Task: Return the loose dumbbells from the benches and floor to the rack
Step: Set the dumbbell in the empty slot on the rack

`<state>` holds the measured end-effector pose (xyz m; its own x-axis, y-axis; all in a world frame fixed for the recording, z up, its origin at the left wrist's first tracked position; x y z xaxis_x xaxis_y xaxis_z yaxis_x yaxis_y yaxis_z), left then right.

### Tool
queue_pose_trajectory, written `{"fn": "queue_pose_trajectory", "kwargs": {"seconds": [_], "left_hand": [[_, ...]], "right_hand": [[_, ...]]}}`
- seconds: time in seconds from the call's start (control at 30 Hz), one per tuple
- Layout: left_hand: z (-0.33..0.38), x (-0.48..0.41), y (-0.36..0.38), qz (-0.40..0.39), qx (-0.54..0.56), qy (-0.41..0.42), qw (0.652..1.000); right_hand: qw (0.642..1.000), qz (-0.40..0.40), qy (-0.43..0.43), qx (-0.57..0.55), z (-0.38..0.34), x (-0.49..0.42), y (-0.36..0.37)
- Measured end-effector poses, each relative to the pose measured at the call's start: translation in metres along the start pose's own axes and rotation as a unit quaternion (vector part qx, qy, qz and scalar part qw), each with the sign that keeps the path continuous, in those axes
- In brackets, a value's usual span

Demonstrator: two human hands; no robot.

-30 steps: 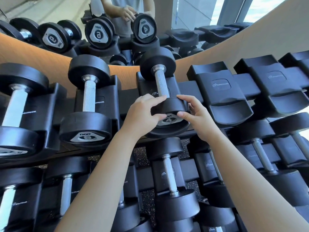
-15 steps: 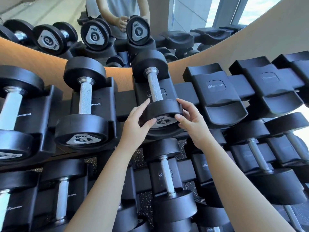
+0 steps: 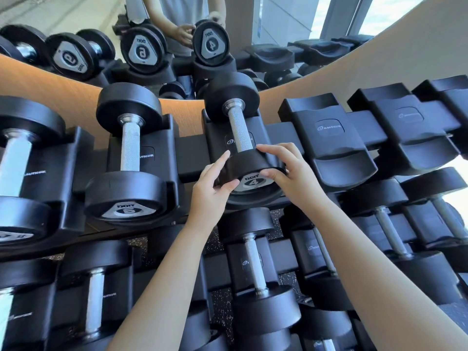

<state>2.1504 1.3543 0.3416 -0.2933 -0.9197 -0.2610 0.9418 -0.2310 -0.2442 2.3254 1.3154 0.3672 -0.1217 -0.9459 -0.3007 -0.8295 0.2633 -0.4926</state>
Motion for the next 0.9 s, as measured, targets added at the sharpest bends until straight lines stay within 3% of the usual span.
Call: {"fn": "queue_pose_trajectory", "kwargs": {"seconds": [0.37, 0.9], "left_hand": [[0.021, -0.014, -0.004, -0.026, -0.146, 0.074, 0.986], [0.024, -0.004, 0.004, 0.016, -0.149, 0.058, 0.987]], "right_hand": [[0.978, 0.026, 0.074, -0.194, 0.018, 0.008, 0.007], [0.978, 0.025, 0.084, -0.189, 0.012, 0.007, 0.005]]}}
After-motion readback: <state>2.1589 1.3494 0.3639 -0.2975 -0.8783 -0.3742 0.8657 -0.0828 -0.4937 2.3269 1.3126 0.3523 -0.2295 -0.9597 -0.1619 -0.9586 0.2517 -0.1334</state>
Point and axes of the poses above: each hand's wrist, its own x-axis away from the middle knuckle, its own y-axis out of the palm, z = x × y, the point moved 1 cm from there along -x, towards the middle knuckle, and after that the axes turned 1 degree about -x, right-handed, at the moved point
